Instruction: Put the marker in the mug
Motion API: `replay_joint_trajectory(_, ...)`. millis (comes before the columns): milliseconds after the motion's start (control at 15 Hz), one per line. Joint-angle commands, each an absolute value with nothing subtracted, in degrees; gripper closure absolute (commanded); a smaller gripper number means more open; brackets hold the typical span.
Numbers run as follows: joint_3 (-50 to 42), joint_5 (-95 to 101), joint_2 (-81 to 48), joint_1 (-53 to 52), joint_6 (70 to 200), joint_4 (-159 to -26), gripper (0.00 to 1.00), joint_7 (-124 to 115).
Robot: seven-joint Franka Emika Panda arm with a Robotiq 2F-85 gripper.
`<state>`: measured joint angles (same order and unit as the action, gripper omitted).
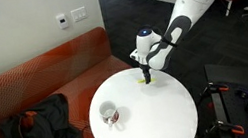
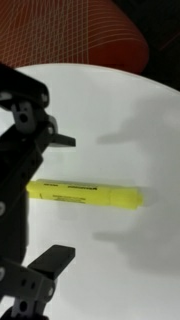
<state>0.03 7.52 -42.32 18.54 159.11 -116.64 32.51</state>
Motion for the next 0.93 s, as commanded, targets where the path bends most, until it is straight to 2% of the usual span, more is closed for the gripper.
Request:
replay_joint_trajectory(0,1.3,7.9,-44.2,19.6,158.5,-113.7,0.0,32.7)
replay_joint_trajectory(67,1.3,7.9,-44.5,19.5,158.4,-113.3,0.06,32.7)
replay_joint_trajectory(133,1.4,7.9,-44.8,19.5,158.2,-112.9,0.23,32.7)
replay_joint_trajectory(200,1.4,8.0,-45.0,19.5,158.0,-112.5,0.31,32.6)
replay_joint_trajectory(267,1.4,8.0,-45.3,19.4,157.9,-112.2,0.32,32.6)
replay_joint_trajectory(400,1.4,8.0,-45.7,19.3,157.7,-111.5,0.46,32.5)
replay_joint_trajectory(533,1.4,8.0,-46.1,19.2,157.5,-110.9,0.47,32.3)
replay_joint_trajectory(667,1.3,8.1,-46.4,19.1,157.3,-110.4,0.54,32.2)
replay_joint_trajectory(733,1.2,8.1,-46.6,19.0,157.3,-110.1,0.73,32.1)
replay_joint_trajectory(867,1.1,8.2,-47.0,18.9,157.1,-109.6,0.87,32.0)
